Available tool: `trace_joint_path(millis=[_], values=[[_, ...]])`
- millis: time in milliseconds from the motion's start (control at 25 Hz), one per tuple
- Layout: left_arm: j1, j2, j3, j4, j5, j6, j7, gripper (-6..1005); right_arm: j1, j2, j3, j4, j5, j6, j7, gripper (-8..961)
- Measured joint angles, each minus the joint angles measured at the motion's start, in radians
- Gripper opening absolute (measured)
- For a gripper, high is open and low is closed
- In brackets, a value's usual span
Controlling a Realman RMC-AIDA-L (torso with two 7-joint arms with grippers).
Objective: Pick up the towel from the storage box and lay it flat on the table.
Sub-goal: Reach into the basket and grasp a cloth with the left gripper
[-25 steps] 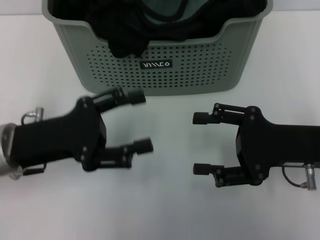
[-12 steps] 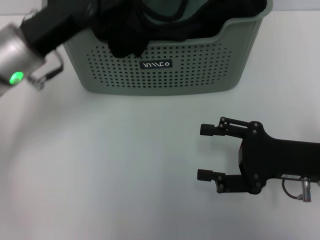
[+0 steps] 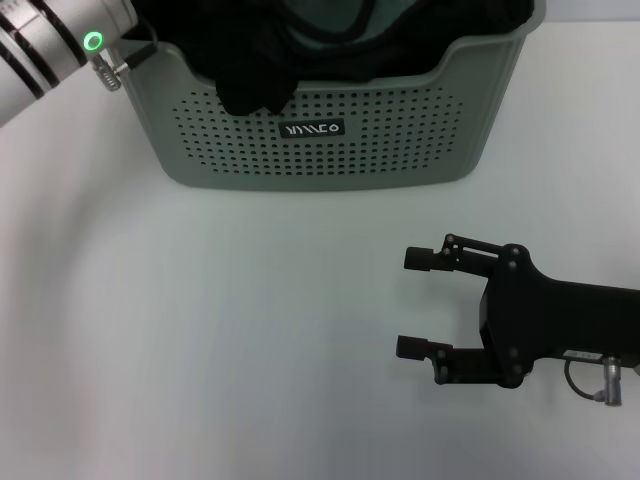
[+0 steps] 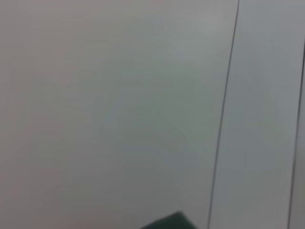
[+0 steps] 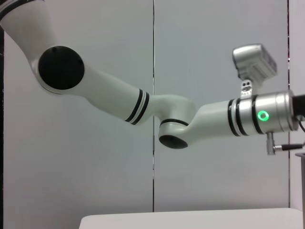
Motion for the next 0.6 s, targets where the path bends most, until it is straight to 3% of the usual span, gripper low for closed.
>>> trace_joint_path(millis=[320,360,600], values=[[0.030,-0.003,0.187,0.117,-0.026,-0.200,0.031,846,0.017,0.000,0.000,0.006,0.001,-0.010,-0.005,775],[0.030,-0.003,0.248,0.135,-0.057,-0.272,0.059,842,0.018,0.000,0.000,0.008,0.001,-0.010,-0.005,775],[0.043,-0.003,0.336,0.175,-0.084,-0.354,0.118,824,0.019,0.000,0.005,0.008,0.002,-0.009,-0.006,774]])
